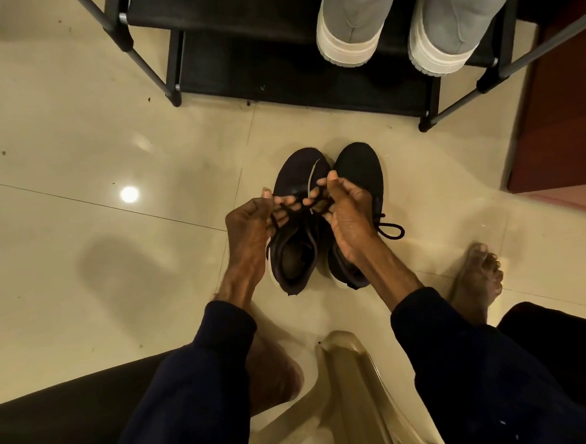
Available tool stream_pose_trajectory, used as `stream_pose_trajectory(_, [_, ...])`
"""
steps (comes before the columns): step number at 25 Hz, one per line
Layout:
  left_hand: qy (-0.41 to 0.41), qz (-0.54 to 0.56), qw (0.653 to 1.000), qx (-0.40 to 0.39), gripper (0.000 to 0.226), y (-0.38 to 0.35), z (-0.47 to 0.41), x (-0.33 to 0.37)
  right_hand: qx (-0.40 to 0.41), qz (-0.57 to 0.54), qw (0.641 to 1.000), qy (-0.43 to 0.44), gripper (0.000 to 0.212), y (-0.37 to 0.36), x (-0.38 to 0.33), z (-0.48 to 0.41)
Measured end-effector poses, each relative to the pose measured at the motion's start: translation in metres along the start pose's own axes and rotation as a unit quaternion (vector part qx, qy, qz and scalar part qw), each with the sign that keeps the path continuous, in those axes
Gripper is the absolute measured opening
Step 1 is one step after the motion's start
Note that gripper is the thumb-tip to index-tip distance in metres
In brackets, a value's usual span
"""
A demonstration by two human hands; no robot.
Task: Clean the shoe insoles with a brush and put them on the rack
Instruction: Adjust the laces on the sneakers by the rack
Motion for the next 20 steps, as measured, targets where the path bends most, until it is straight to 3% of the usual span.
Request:
stream_pose_trajectory(3, [0.004, -0.043, 0.999, -0.029, 0.032, -0.012, -0.001, 0.013, -0.012, -0.041, 0.999, -0.023, 0.022, 0.002, -0.002, 0.002])
stream_pose_trajectory(6, [0.081, -0.007, 0.994, -0.077, 0.031, -0.011, -0.002, 0.015, -0.030, -0.124, 0.989, -0.076, 0.021, -0.004, 0.003, 0.005])
stream_pose_trajectory(9, [0.104, 0.033, 0.991, -0.072, 0.032, 0.004, 0.004, 0.012, -0.057, -0.130, 0.983, -0.120, 0.025, -0.013, 0.019, 0.009])
stream_pose_trajectory(13, [0.058, 0.101, 0.993, -0.037, 0.026, 0.016, 0.008, -0.002, -0.060, -0.096, 0.985, -0.129, 0.027, -0.019, 0.029, 0.011])
stream_pose_trajectory(16, [0.002, 0.013, 0.999, -0.042, 0.028, 0.007, -0.001, -0.003, -0.052, -0.028, 0.996, -0.073, 0.022, -0.019, 0.019, 0.006])
stream_pose_trajectory(20, [-0.035, -0.018, 0.993, -0.111, 0.027, -0.016, -0.016, -0.001, 0.009, 0.029, 0.999, -0.042, 0.021, -0.015, 0.008, -0.003])
Point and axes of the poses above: each hand's wrist, its own z-axis away from the middle knuckle, its own y-axis out of the back of the hand, x = y × z, the point moved 7 cm from there along -z, towards the middle knuckle, and after that the axes turned 8 degrees about -y, right-handed, at the moved point
